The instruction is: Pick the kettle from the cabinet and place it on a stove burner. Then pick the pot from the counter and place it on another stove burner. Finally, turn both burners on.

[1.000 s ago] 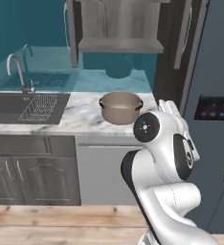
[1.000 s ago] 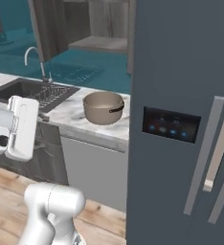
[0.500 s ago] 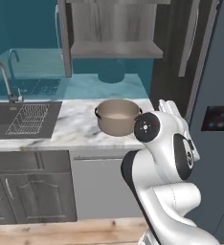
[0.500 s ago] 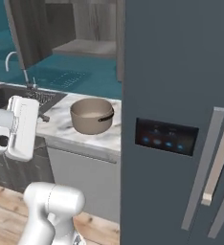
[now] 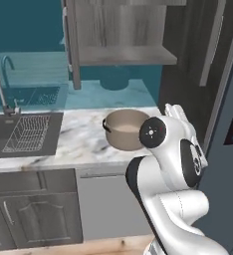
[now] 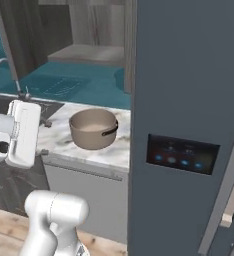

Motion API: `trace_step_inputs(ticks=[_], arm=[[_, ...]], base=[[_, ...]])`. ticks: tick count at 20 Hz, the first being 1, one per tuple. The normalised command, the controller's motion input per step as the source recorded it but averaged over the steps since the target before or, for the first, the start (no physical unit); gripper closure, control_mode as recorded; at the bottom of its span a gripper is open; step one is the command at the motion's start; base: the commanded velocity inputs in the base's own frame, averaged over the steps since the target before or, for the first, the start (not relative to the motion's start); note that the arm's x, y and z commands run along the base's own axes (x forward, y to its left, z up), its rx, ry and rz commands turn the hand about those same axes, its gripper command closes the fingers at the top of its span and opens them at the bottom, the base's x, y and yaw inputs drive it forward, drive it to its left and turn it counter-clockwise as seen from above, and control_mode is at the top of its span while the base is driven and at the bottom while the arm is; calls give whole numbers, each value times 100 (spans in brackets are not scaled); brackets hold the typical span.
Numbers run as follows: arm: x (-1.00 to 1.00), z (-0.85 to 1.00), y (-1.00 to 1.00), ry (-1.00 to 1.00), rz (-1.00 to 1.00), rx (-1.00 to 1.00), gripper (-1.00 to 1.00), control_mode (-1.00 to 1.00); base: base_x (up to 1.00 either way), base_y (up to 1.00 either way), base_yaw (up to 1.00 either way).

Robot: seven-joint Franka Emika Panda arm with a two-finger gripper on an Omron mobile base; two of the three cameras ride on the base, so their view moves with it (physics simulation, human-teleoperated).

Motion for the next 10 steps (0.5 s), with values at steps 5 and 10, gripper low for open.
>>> trace_step_inputs(ticks=[5,10], arm=[[0,0,0,0,0,0,-100,100],[0,0,0,0,0,0,-100,100]], base=[[40,28,-13],[38,26,-12]])
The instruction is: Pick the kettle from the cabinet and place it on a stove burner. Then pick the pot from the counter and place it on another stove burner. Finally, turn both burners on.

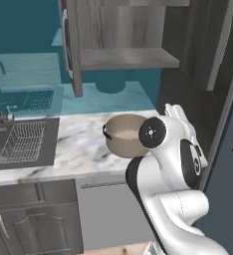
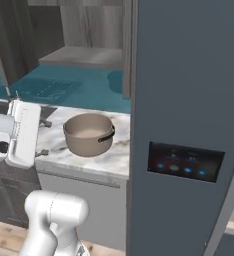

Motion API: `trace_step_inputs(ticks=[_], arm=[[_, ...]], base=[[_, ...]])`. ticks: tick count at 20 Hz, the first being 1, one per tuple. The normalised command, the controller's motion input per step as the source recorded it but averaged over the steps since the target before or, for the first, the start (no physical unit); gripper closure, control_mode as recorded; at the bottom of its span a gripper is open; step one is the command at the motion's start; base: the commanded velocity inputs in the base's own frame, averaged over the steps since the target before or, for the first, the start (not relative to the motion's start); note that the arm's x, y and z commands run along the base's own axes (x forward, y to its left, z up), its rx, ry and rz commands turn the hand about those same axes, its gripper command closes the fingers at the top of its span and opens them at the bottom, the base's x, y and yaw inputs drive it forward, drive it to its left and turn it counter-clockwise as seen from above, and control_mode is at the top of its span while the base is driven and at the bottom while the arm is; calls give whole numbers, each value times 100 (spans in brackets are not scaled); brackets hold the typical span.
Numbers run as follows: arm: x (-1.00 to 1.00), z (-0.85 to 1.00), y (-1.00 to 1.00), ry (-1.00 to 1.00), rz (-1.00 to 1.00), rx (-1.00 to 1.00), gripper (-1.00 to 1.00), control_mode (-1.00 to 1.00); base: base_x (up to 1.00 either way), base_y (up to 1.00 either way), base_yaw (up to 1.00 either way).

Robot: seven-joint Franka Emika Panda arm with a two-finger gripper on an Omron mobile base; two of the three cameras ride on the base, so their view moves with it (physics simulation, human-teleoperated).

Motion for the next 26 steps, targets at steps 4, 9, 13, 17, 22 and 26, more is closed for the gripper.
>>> trace_step_inputs(ticks=[4,9,13,17,22,26], arm=[[0,0,0,0,0,0,-100,100],[0,0,0,0,0,0,-100,100],[0,0,0,0,0,0,-100,100],[0,0,0,0,0,0,-100,100],[0,0,0,0,0,0,-100,100],[0,0,0,0,0,0,-100,100]], base=[[34,29,-12],[30,33,-11],[28,33,-9],[31,31,-9],[41,28,-8],[44,28,-7]])
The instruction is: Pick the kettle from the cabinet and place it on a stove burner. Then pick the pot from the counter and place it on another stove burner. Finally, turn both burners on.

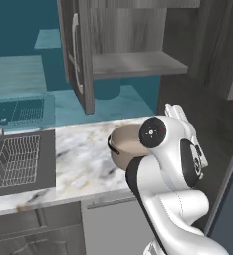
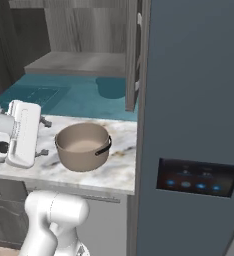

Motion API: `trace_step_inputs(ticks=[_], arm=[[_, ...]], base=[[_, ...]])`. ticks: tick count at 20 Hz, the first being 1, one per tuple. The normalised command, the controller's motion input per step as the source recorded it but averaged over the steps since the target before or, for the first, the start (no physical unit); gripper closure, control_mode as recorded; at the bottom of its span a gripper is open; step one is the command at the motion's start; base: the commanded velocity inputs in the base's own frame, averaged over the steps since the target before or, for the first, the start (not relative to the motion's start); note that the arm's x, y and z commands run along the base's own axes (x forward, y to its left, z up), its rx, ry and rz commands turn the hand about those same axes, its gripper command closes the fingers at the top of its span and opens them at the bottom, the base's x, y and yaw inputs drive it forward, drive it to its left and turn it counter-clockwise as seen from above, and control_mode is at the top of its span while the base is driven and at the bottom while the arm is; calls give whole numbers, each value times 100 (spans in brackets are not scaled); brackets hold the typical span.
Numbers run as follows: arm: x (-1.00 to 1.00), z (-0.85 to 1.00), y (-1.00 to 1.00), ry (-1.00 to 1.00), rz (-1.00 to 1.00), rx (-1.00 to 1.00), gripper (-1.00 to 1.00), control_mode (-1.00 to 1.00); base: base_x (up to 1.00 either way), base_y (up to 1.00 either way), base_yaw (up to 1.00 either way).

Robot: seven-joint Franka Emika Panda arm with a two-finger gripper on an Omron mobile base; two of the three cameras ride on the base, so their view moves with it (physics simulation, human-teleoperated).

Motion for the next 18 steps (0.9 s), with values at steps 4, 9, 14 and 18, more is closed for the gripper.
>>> trace_step_inputs(ticks=[4,9,14,18], arm=[[0,0,0,0,0,0,-100,100],[0,0,0,0,0,0,-100,100],[0,0,0,0,0,0,-100,100],[0,0,0,0,0,0,-100,100]], base=[[44,30,-7],[43,33,-7],[43,30,-7],[37,29,-7]])
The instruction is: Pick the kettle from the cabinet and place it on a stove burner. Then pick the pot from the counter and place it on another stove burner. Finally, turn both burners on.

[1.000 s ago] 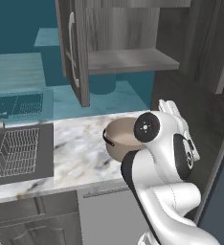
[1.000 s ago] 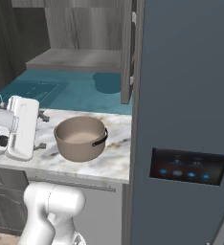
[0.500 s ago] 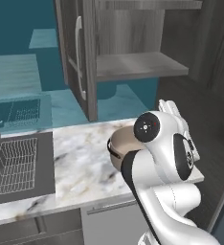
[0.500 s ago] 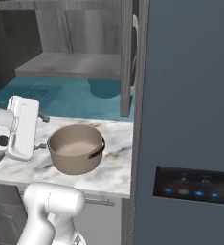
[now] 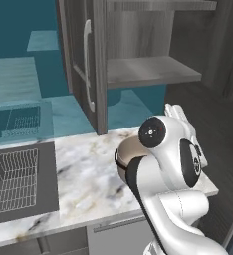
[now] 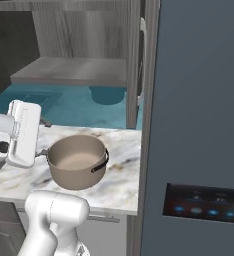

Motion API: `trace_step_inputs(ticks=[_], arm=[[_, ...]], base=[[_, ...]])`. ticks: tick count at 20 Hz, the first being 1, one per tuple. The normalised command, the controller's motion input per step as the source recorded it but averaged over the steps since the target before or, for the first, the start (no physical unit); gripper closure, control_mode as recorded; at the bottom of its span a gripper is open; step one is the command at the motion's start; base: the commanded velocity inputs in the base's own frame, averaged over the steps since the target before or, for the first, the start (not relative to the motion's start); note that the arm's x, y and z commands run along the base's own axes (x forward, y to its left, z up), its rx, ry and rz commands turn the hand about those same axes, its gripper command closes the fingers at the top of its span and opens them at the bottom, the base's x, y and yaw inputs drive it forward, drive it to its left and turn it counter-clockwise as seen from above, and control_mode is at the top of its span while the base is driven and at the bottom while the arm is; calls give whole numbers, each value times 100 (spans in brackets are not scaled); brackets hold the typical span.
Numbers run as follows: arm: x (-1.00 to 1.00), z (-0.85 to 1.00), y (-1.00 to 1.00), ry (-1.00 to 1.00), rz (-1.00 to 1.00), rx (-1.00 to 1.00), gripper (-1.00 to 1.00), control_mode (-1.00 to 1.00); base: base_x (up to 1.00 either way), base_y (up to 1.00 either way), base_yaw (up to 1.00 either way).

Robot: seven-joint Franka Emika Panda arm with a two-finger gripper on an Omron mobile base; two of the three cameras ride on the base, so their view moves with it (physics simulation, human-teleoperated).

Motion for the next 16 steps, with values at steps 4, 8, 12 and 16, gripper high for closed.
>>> trace_step_inputs(ticks=[4,8,12,16], arm=[[0,0,0,0,0,0,-100,100],[0,0,0,0,0,0,-100,100],[6,-1,6,2,-1,0,-100,-100],[0,-8,0,0,0,0,-100,-100]], base=[[33,29,-6],[30,28,-6],[0,0,0],[0,0,0]])
